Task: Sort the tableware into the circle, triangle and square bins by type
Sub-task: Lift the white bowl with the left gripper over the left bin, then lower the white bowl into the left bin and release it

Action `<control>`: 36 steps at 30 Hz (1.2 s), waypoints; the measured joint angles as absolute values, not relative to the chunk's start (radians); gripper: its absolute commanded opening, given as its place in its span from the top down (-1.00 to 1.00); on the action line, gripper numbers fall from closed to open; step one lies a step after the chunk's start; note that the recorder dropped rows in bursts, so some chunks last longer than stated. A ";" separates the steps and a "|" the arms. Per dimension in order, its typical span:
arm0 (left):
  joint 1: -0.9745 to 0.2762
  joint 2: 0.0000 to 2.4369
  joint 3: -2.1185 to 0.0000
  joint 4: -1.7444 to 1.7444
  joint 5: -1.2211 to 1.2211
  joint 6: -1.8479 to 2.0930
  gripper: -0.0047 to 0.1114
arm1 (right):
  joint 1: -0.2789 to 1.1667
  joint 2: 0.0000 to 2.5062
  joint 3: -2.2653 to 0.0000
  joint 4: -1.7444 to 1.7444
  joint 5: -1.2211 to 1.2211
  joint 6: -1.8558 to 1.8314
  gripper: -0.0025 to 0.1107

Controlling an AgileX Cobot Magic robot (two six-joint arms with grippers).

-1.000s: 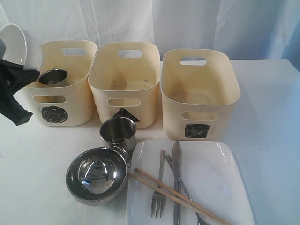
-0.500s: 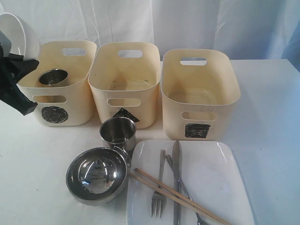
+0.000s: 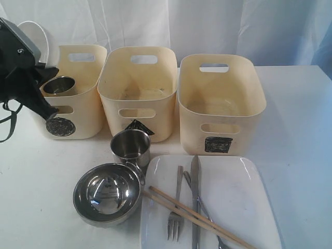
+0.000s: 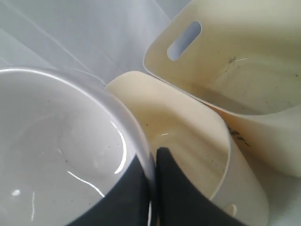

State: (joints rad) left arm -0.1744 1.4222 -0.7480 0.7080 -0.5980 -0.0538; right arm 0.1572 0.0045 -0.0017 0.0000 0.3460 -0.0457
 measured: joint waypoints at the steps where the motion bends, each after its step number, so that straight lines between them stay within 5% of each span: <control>1: -0.174 1.437 -0.762 0.706 -0.598 -0.051 0.92 | 0.157 0.005 -0.002 0.000 0.346 -0.046 0.96; 15: -0.174 1.604 -0.857 0.600 -0.563 -0.051 0.90 | 0.157 0.005 -0.002 0.000 0.346 -0.028 0.96; 25: -0.174 1.616 -0.857 0.477 -0.621 -0.103 0.03 | 0.157 0.005 -0.002 0.000 0.346 -0.028 0.96; 36: -0.174 1.597 -0.857 0.365 -0.652 -0.138 -0.06 | 0.157 0.005 -0.002 0.000 0.346 -0.028 0.96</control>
State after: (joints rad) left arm -0.1744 1.5965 -0.8568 0.3653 -0.6522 -0.1378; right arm 0.1572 0.0045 -0.0017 0.0000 0.3460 -0.0279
